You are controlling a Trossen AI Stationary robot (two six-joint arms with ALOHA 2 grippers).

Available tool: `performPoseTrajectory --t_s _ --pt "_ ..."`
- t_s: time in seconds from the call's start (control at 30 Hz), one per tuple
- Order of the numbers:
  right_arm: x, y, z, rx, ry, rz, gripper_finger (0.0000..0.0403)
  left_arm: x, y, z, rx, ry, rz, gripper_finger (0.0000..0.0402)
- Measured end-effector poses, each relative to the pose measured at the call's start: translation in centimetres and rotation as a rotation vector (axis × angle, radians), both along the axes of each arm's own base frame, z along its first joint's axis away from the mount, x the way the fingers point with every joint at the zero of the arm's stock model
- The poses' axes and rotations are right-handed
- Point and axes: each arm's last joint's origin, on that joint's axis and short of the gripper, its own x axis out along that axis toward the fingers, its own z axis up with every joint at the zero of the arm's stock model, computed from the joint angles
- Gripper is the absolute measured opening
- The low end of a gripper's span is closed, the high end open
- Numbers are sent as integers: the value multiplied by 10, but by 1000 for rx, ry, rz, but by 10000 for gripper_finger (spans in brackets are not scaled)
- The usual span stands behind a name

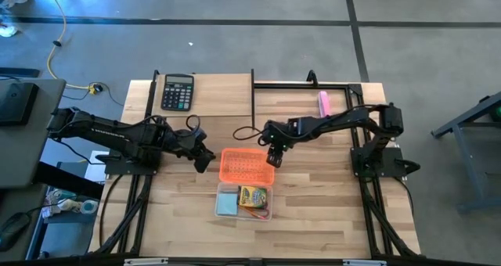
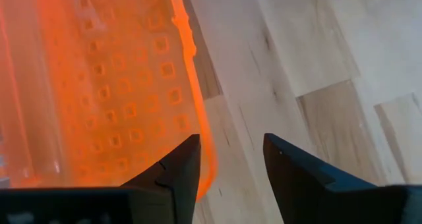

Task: Pack school essentials
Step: Close the orange supply box

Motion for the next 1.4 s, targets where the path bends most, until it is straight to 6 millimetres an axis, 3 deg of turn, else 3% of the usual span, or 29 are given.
performPoseTrajectory --t_s 0.63,1.0,1.4 --pt "1 -1 -7 15 23 -70 8 0 -1 0 -33 -2 -23 101" --pt "-4 -1 9 -9 -7 -118 11 1 -12 1 -218 -17 -164 101" --pt "5 -4 39 -101 -9 -117 11 11 -44 -4 -357 -7 -344 101"
